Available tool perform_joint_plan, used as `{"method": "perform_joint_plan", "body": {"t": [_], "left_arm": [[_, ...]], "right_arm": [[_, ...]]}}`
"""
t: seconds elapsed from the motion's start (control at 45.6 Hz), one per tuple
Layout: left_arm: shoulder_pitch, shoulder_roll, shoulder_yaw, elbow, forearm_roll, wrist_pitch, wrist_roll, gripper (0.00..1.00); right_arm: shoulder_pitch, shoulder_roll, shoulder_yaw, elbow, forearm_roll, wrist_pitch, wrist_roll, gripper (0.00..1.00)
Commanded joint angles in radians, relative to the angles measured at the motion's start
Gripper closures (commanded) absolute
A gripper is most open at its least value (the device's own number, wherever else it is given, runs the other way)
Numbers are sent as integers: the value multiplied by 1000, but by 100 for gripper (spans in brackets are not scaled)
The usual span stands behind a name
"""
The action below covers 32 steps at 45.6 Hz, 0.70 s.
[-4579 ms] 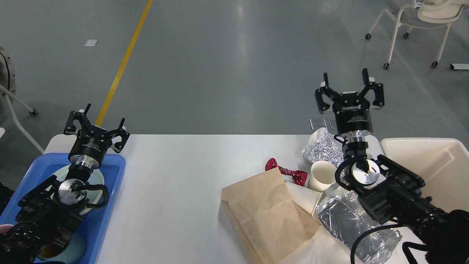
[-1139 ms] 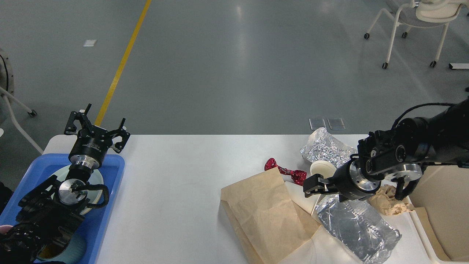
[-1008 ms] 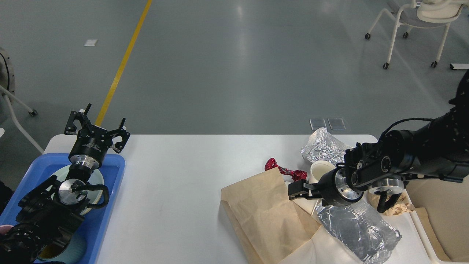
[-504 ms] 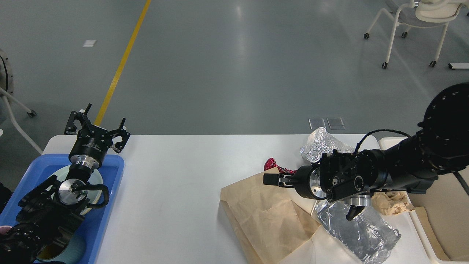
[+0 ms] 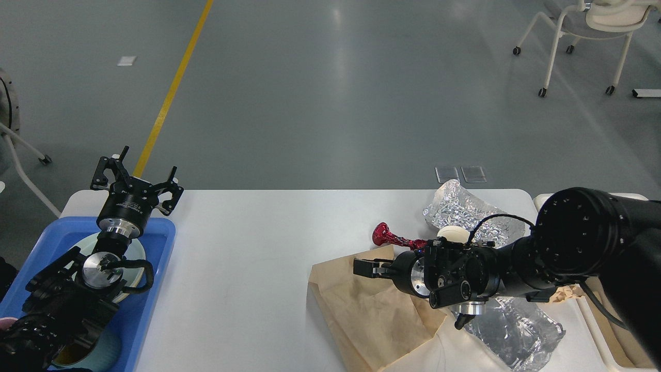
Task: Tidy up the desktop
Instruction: 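Lower the right gripper onto the brown paper bag and grasp it, then drag the paper bag toward the robot with the right gripper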
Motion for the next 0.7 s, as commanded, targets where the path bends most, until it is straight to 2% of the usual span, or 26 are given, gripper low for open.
{"method": "perform_joint_plan", "body": {"t": [0.0, 0.175, 0.394, 0.526, 0.613, 0.679], "left_arm": [[0, 0, 0, 0, 0, 0, 0, 1], [0, 0, 0, 0, 0, 0, 0, 1], [0, 0, 0, 0, 0, 0, 0, 1], [0, 0, 0, 0, 0, 0, 0, 1], [0, 0, 2, 0, 0, 0, 0, 1], [0, 0, 0, 0, 0, 0, 0, 1]], "right_arm": [[-31, 7, -2, -55, -4, 2, -6, 2], [-47, 16, -5, -63, -23, 9, -9, 4], [-74, 16, -3, -78, -18, 14, -13, 17], [-74, 14, -9, -78, -18, 20, -20, 15], [-65, 7, -29, -69, -21, 35, -20, 10], [-47, -4, -66, -49, -23, 89, -20, 4]]}}
